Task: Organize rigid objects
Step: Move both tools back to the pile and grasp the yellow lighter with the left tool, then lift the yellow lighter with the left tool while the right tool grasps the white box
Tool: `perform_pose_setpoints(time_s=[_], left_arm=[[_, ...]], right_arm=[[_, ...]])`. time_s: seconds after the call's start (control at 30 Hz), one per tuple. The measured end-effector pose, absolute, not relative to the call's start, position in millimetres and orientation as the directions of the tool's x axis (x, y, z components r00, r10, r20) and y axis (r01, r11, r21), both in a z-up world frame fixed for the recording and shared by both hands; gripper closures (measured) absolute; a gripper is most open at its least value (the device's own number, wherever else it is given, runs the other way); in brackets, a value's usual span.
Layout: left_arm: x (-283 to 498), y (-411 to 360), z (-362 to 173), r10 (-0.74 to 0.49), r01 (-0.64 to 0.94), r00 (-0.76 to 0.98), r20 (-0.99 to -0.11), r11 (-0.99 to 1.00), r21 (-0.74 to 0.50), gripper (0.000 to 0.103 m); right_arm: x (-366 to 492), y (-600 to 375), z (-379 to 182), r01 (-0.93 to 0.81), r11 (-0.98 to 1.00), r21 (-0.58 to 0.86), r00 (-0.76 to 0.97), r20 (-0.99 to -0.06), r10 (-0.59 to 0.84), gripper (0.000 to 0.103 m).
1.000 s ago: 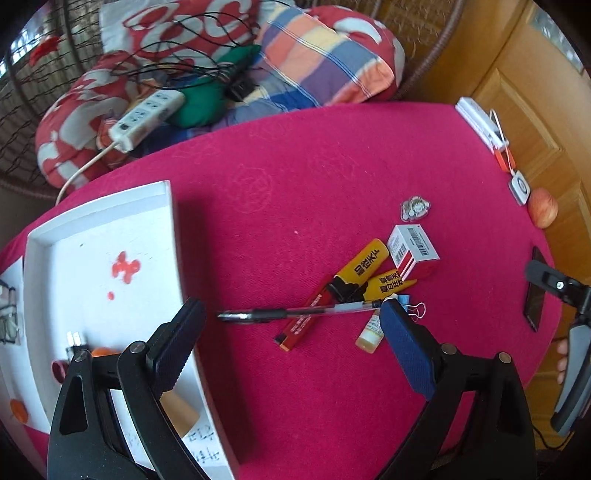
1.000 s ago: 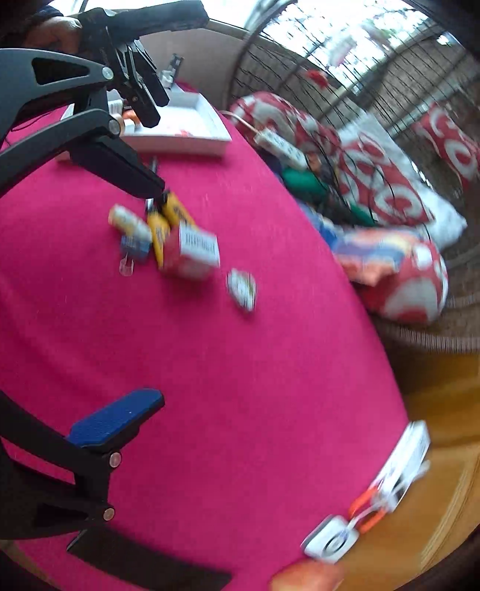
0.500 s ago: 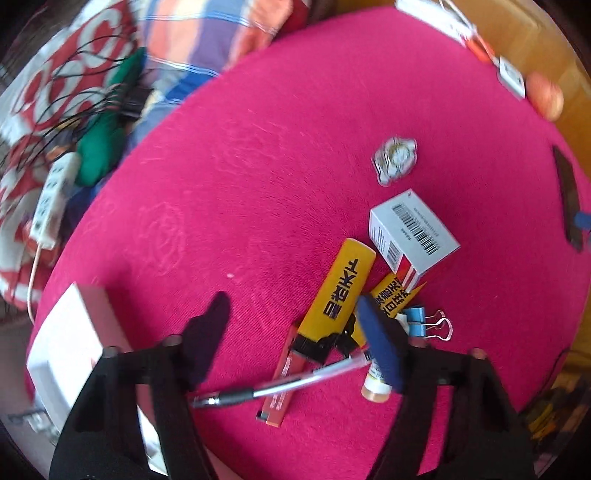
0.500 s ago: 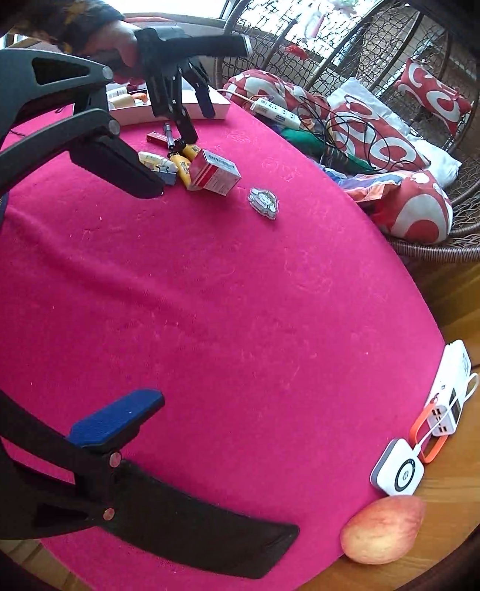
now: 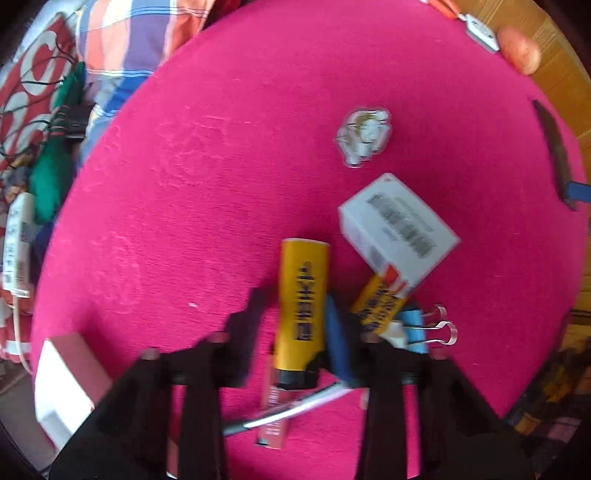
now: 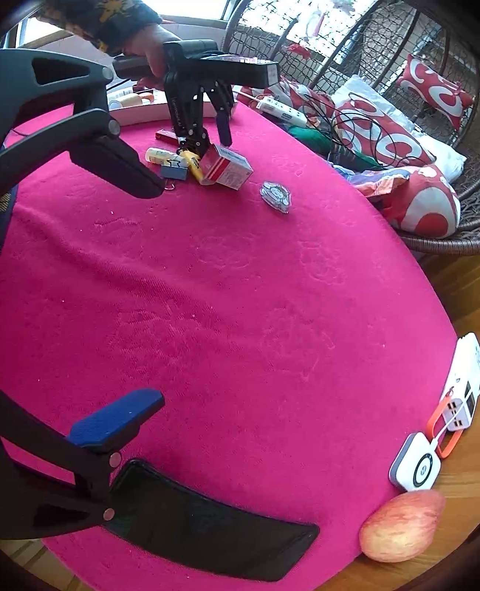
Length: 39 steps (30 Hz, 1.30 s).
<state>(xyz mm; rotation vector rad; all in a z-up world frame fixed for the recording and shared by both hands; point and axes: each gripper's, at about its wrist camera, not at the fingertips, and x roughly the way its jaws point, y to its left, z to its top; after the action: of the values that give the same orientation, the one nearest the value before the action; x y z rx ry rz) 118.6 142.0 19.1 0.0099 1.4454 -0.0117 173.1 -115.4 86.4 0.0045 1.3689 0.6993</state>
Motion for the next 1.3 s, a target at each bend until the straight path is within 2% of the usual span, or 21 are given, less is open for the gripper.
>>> perform_pose_setpoints(time_s=[0.1,0.3,0.47,0.63,0.77,0.8,0.83,0.87,0.93,0.97,1.03,1.2,1.3], left_arm=[[115,139,20,0.012,-0.005,0.142,-0.99,1.0,0.011,0.08],[92,160,31,-0.055,-0.216,0.208,-0.977,0.971,-0.101,0.08],[63,172,56,-0.017,-0.352,0.274,-0.961,0.928,-0.117,0.08],[27,180,88,0.006,-0.442,0.334,-0.943,0.884,-0.151,0.08],[13,182,110,0.04,-0.469,0.371,-0.928,0.871,-0.15,0.08],[9,182,114,0.043,-0.475,0.382,-0.923,0.866,-0.156,0.08],[5,182,119,0.048,-0.481,0.392,-0.919,0.862,-0.16,0.08],[4,181,123,0.054,-0.485,0.4,-0.915,0.859,-0.161,0.08],[-2,181,131,0.061,-0.492,0.421,-0.905,0.853,-0.172,0.08],[-4,181,134,0.064,-0.495,0.432,-0.9,0.85,-0.178,0.08],[-10,179,145,0.072,-0.499,0.46,-0.885,0.845,-0.191,0.08],[-18,175,183,0.117,-0.498,0.538,-0.835,0.843,-0.203,0.08],[-24,173,206,0.147,-0.498,0.577,-0.803,0.843,-0.203,0.08]], right_arm=[[173,-105,88,-0.467,0.792,0.392,0.03,-0.889,0.458,0.0],[177,-54,94,-0.561,0.735,0.382,0.014,-0.883,0.47,0.0],[168,13,89,-0.66,0.658,0.363,-0.026,-0.886,0.463,0.0],[149,66,75,-0.741,0.607,0.286,-0.034,-0.919,0.392,0.0],[136,93,59,-0.784,0.6,0.162,0.017,-0.959,0.281,0.001],[133,98,55,-0.793,0.596,0.121,0.041,-0.967,0.25,0.004],[130,101,50,-0.804,0.589,0.086,0.057,-0.974,0.221,0.02],[129,102,48,-0.807,0.585,0.084,0.051,-0.976,0.212,0.043],[129,99,47,-0.804,0.583,0.116,0.02,-0.975,0.222,0.062],[129,95,51,-0.803,0.582,0.126,0.021,-0.971,0.24,0.067],[129,85,64,-0.797,0.576,0.183,0.003,-0.952,0.306,0.071],[134,52,125,-0.77,0.549,0.325,-0.015,-0.869,0.495,0.071],[128,39,163,-0.783,0.507,0.36,0.004,-0.812,0.583,0.071]])
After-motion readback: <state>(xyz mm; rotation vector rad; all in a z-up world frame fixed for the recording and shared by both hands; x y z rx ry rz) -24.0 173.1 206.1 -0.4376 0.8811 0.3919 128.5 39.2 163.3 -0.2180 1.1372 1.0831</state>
